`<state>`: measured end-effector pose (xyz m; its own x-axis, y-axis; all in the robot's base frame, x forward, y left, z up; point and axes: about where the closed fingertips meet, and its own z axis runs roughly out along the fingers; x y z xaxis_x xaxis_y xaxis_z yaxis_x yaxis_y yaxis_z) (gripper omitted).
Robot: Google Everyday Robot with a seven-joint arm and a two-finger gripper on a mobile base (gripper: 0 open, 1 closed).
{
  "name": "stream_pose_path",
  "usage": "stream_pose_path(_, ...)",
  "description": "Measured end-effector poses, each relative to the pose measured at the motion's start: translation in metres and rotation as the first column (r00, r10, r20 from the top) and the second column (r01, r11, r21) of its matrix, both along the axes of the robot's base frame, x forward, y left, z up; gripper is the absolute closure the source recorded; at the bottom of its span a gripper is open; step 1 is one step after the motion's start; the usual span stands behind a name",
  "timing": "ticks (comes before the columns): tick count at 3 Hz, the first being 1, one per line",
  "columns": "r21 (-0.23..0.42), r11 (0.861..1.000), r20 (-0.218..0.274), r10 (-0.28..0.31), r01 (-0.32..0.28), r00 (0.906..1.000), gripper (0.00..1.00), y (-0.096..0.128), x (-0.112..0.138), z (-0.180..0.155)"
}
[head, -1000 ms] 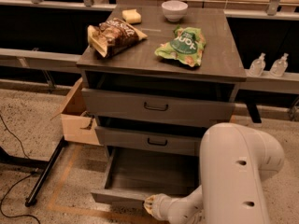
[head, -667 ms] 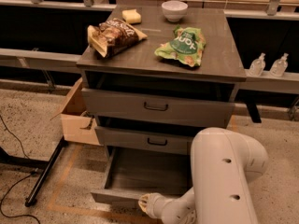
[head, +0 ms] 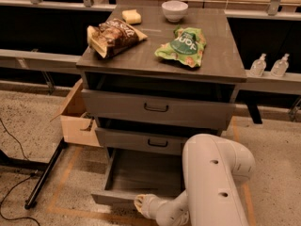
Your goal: Close bottom drawer
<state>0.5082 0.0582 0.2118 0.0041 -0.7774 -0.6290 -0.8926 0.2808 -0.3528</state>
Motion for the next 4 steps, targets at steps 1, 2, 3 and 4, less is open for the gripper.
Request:
stream_pose_path(1, 0.000, 1.000, 0.000, 0.000, 0.000, 1.0000, 1.00, 0.000, 0.000, 0.006)
stream_pose_path(2, -0.011, 1.000, -0.006, -0.021, 0.021, 0.9998, 1.00, -0.007, -0.018, 0.013)
stream_pose_path(3, -0.003, 1.000, -0.011, -0.021, 0.021, 0.9997, 1.00, -0.007, -0.027, 0.017)
stream_pose_path(4, 0.013, 1.000, -0.015, -0.006, 0.006, 0.9999, 1.00, 0.005, -0.031, 0.007)
